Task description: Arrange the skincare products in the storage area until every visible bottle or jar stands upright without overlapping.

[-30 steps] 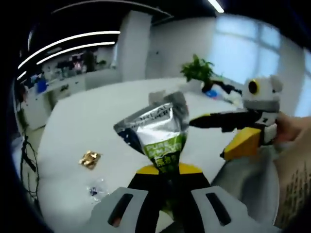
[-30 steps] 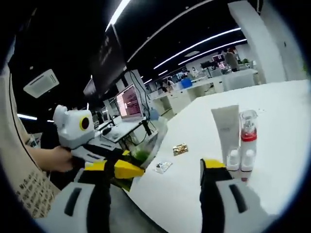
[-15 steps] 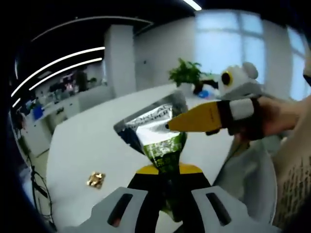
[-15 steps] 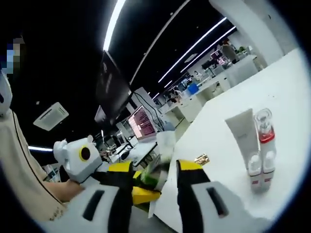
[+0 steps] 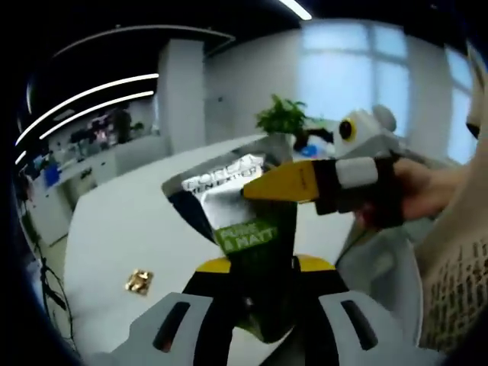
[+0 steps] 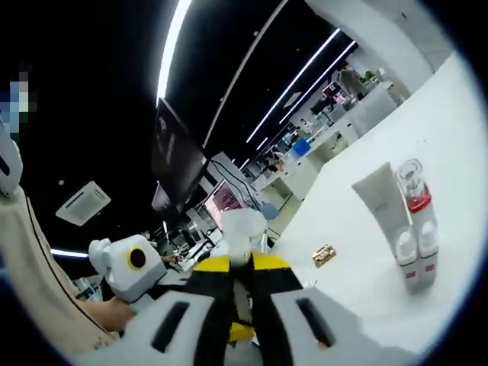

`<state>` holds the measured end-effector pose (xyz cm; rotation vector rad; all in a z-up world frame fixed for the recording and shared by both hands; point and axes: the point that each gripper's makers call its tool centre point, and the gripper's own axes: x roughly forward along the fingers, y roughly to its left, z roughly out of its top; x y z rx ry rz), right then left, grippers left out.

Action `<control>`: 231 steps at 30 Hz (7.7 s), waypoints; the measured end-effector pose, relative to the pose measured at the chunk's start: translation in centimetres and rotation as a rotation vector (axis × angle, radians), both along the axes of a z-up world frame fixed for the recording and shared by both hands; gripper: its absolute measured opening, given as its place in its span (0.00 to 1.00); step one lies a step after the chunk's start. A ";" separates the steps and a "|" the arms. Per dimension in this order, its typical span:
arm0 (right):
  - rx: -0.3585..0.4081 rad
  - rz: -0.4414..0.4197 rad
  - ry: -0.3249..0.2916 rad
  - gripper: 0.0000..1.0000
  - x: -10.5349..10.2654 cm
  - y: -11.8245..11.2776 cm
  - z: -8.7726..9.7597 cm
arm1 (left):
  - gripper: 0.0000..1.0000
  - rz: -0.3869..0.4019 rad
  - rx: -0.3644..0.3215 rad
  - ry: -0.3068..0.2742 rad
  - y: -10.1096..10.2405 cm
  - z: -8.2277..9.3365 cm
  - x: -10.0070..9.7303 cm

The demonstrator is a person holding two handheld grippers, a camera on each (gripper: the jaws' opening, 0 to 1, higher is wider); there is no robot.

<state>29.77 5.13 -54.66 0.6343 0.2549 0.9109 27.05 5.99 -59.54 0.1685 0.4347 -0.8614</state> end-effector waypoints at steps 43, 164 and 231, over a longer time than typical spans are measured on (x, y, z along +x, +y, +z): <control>0.255 0.148 -0.014 0.01 -0.2 -2.2 7.4 | 0.07 -0.229 -0.584 0.294 -2.1 7.6 -2.8; -0.302 -0.236 0.146 0.90 1.0 -10.2 -9.1 | 0.05 0.457 -0.229 0.580 1.6 -17.0 8.5; -0.366 -0.238 0.087 0.93 0.8 -10.0 -8.8 | 0.76 0.139 0.278 0.297 3.3 -15.8 9.1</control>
